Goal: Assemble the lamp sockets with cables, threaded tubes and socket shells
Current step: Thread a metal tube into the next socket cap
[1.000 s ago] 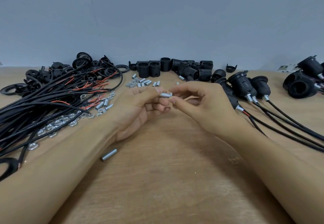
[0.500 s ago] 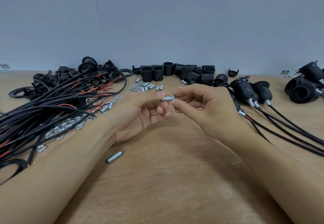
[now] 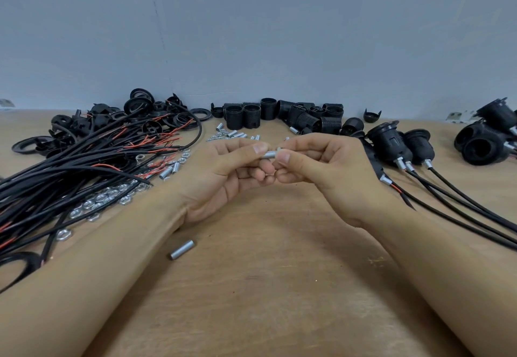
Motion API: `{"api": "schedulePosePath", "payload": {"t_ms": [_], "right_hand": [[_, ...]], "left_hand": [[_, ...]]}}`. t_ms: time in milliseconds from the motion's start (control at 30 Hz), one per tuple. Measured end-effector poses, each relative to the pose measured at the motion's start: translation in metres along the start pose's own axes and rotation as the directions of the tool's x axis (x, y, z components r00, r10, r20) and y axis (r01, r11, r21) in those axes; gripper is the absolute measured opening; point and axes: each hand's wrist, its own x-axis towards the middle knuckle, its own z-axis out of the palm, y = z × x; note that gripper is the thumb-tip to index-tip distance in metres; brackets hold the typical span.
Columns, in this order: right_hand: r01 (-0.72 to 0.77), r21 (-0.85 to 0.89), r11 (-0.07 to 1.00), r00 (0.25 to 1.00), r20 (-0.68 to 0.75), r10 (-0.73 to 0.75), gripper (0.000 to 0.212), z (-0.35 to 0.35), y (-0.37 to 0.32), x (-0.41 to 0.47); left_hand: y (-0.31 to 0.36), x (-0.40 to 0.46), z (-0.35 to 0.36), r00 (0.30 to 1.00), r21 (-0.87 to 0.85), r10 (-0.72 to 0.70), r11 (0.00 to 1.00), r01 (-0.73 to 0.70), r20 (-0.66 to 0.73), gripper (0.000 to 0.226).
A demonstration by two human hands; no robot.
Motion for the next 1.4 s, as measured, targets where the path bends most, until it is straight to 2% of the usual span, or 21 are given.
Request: {"api": "schedulePosePath", "payload": {"t_ms": [100,200,333,500,700,800,900,1100,1167,1267,1400], "right_hand": [[0.079,-0.144,0.986,0.997,0.004,-0.080,0.014,-0.0015,0.0013,-0.0014],[0.187,-0.314,0.931,0.982,0.041,-0.184,0.017,-0.0019,0.0022,-0.0035],[0.126,-0.225,0.966,0.992,0.006,-0.128,0.015,-0.0011,0.0011,-0.0021],[0.044,-0.132,0.990,0.999,-0.018,-0.047,0.011,-0.0020,0.0028,0.0002],[-0.021,-0.140,0.990,1.000,-0.009,0.020,0.015,-0.0053,0.0051,0.0023],[0.002,-0.163,0.987,1.000,0.013,0.000,0.014,-0.0065,0.0066,0.0030],[0.101,-0.160,0.982,0.995,0.025,-0.098,0.013,-0.0064,0.0045,0.0021],[0.254,-0.316,0.914,0.966,0.034,-0.257,0.021,-0.0048,0.0069,-0.0014],[0.304,-0.368,0.879,0.951,0.059,-0.304,0.021,-0.0043,0.0060,-0.0020],[0.349,-0.471,0.810,0.931,0.078,-0.356,0.016,-0.0035,0.0063,-0.0017],[0.266,-0.321,0.909,0.955,-0.038,-0.293,0.012,-0.0032,0.0059,0.0001]], "left_hand": [[-0.0002,-0.0001,-0.0016,0.999,-0.025,-0.033,0.999,0.033,0.003,0.010],[-0.0002,-0.0003,-0.0035,0.995,-0.054,-0.097,0.994,0.099,0.038,0.016],[-0.0006,0.0007,-0.0015,0.998,-0.072,-0.063,0.995,0.064,0.015,0.018],[-0.0027,-0.0004,0.0016,0.998,-0.013,0.064,0.998,-0.064,-0.014,0.017],[-0.0051,-0.0022,0.0015,0.990,0.099,0.135,0.986,-0.132,-0.033,0.026],[-0.0060,-0.0022,0.0018,0.989,0.150,0.144,0.979,-0.137,-0.036,0.023],[-0.0033,-0.0030,0.0016,0.996,0.092,0.090,0.992,-0.090,0.005,0.013],[0.0018,-0.0035,0.0017,0.994,-0.078,-0.106,0.991,0.108,0.037,0.023],[0.0033,-0.0040,0.0007,0.989,-0.118,-0.139,0.982,0.145,0.058,0.018],[0.0015,-0.0032,0.0020,0.997,-0.078,-0.068,0.994,0.071,0.040,0.016],[-0.0038,-0.0016,0.0054,0.993,0.014,0.114,0.993,-0.114,-0.001,0.020]]}}
